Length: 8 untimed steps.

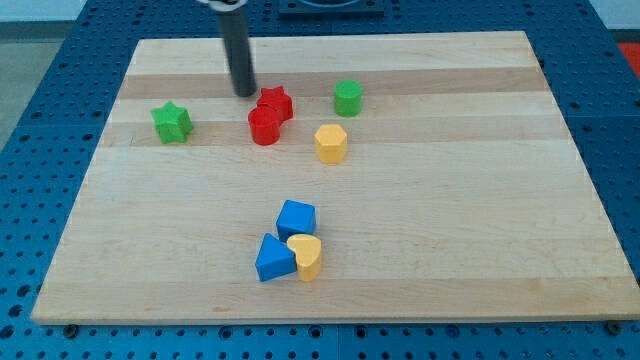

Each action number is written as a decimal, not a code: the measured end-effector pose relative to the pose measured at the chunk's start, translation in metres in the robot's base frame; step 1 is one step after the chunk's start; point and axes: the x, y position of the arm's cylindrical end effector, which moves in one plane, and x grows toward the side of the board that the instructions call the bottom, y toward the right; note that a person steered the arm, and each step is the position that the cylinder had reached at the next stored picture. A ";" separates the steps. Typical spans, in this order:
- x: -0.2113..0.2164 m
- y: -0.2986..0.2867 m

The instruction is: Nudge the red star up a bit

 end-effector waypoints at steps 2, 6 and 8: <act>0.021 0.001; 0.076 0.002; 0.075 0.016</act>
